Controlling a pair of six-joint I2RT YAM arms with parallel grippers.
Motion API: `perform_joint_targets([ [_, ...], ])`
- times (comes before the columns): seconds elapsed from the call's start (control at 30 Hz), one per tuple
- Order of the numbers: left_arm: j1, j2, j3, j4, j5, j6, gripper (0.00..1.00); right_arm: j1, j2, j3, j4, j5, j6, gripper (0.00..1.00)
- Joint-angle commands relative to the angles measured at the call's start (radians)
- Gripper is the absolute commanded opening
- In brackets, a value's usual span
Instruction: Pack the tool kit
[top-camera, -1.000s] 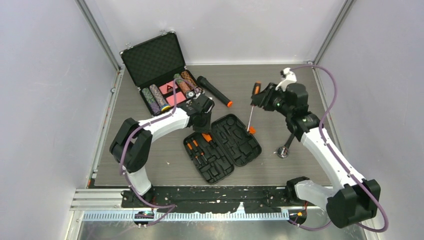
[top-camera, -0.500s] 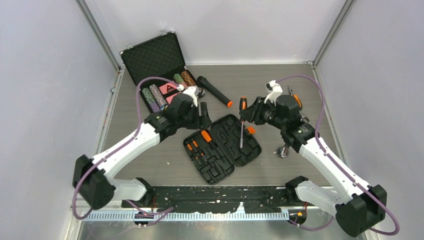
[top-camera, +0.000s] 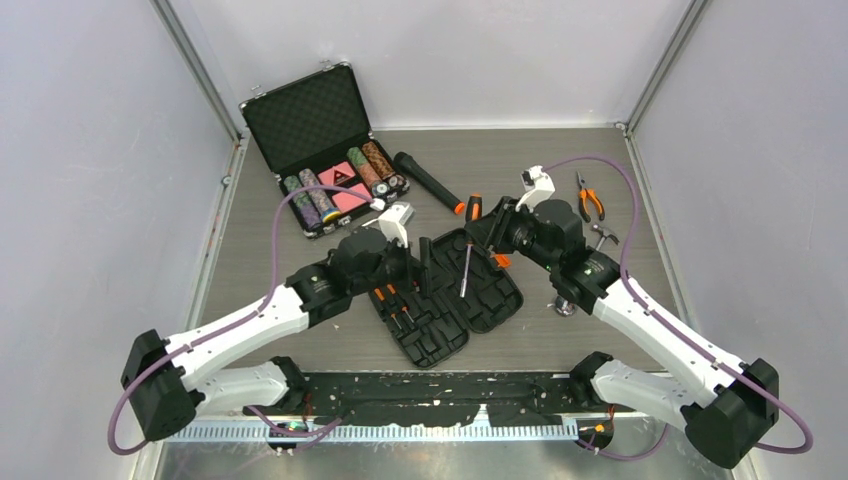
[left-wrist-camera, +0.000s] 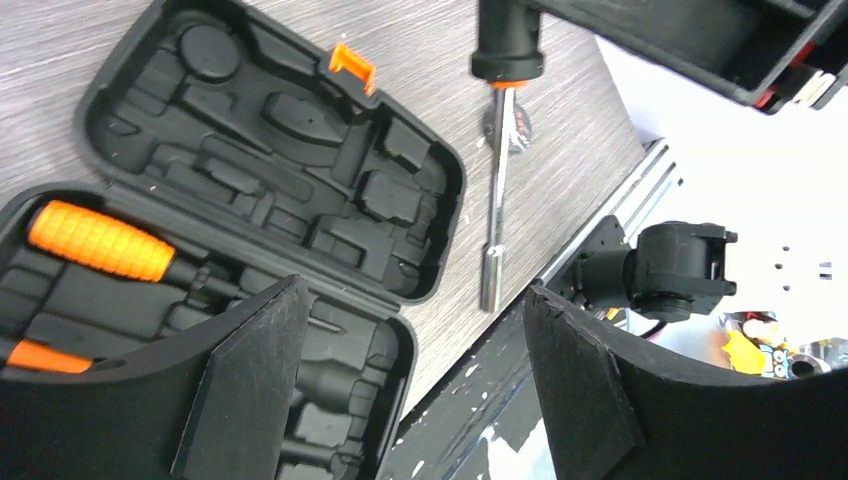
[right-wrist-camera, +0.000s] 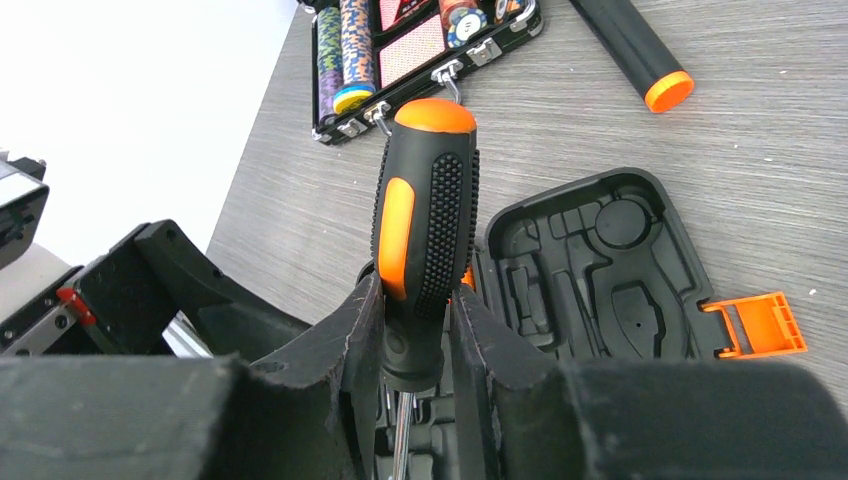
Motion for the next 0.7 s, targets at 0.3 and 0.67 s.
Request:
perform_joint_targets([
  [0.3, -0.094, 0.180, 0.092, 0.167, -0.004, -0.005, 0.62, 0.072, -0.018, 0.028, 0.089, 0.126, 0.063, 0.05],
  [0.67, -0.091, 0.125, 0.100, 0.050, -0.011, 0.297, 0.00, 0.072, -0.071, 0.017, 0.093, 0.111, 0.016, 0.35],
])
